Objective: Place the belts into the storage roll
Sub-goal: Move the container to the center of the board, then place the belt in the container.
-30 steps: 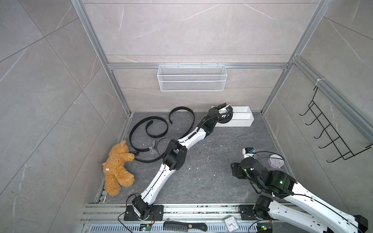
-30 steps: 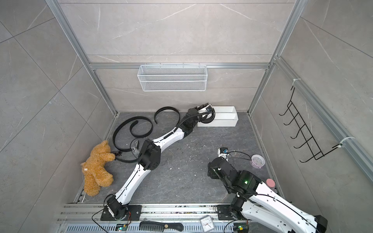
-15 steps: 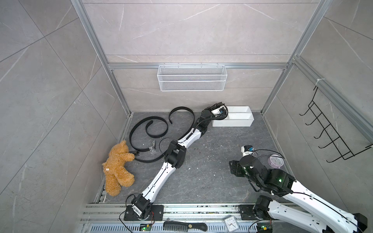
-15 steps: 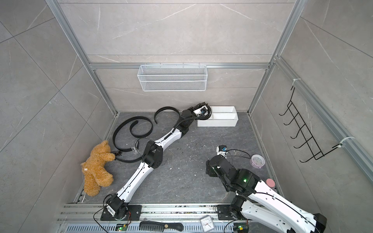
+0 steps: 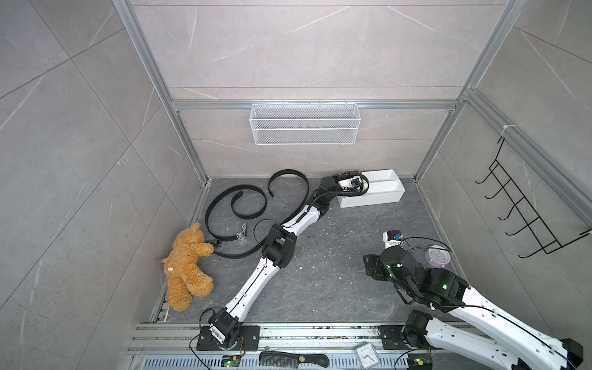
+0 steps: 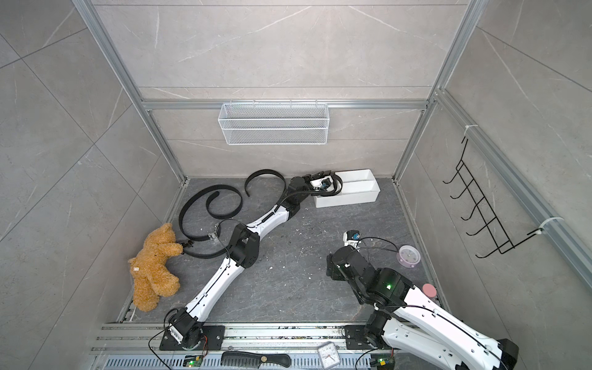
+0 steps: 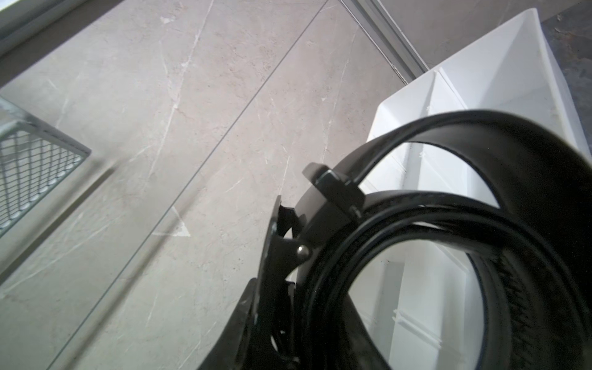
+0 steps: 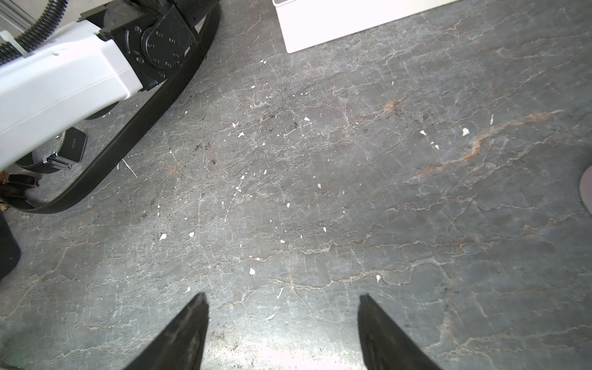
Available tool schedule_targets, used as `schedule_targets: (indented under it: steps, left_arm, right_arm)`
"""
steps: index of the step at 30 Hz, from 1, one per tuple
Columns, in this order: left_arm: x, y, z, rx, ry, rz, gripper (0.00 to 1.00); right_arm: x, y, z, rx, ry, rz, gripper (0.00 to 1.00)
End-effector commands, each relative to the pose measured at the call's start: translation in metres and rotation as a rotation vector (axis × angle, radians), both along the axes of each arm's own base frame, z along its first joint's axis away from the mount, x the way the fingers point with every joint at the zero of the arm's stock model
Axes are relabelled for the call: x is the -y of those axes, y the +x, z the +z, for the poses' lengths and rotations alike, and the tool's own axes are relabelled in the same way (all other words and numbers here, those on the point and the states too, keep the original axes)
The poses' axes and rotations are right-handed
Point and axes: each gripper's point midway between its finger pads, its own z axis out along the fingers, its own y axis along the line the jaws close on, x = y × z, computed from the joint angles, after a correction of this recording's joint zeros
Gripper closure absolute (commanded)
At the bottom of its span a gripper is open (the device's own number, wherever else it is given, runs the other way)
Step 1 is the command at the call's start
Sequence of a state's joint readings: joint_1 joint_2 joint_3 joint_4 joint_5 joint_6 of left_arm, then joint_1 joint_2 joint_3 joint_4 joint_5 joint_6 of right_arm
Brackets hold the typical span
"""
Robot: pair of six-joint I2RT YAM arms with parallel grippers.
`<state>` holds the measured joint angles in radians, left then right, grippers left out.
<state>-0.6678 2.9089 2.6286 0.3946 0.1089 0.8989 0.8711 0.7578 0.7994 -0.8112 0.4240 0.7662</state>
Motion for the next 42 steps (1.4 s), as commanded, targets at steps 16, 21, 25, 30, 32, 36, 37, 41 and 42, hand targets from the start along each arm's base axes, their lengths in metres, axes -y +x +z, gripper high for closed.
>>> schedule_targets:
  steps: [16,21,25,30,32,36,37,41,42]
  left_arm:
    - [-0.055,-0.055,0.005,0.171,0.350,0.076,1.00]
    - [-0.066,-0.051,0.000,0.214,0.402,0.152,1.00]
    - [-0.076,-0.045,0.009,0.289,0.431,0.222,1.00]
    - [-0.069,-0.044,0.027,0.377,0.424,0.236,1.00]
    - [-0.063,-0.043,0.034,0.401,0.422,0.243,1.00]
    - [-0.060,-0.037,0.037,0.360,0.462,0.236,1.00]
    - [-0.059,-0.037,0.034,0.353,0.480,0.220,1.00]
    - [-0.055,-0.048,0.005,0.295,0.535,0.139,1.00]
    - [-0.056,-0.050,0.000,0.284,0.537,0.134,1.00]
  right_arm:
    - [0.011,0.003,0.022,0.111,0.030,-0.020,0.26]
    - [0.011,0.002,0.024,0.116,0.033,-0.015,0.26]
    - [0.013,0.001,0.028,0.122,0.030,-0.016,0.26]
    - [0.012,0.002,0.027,0.125,0.038,-0.016,0.26]
    - [0.011,0.002,0.025,0.122,0.040,-0.015,0.26]
    - [0.010,0.003,0.024,0.119,0.048,-0.018,0.26]
    - [0.009,0.002,0.024,0.118,0.047,-0.013,0.26]
    - [0.010,0.002,0.025,0.124,0.045,-0.013,0.26]
    - [0.011,0.002,0.025,0.125,0.043,-0.015,0.26]
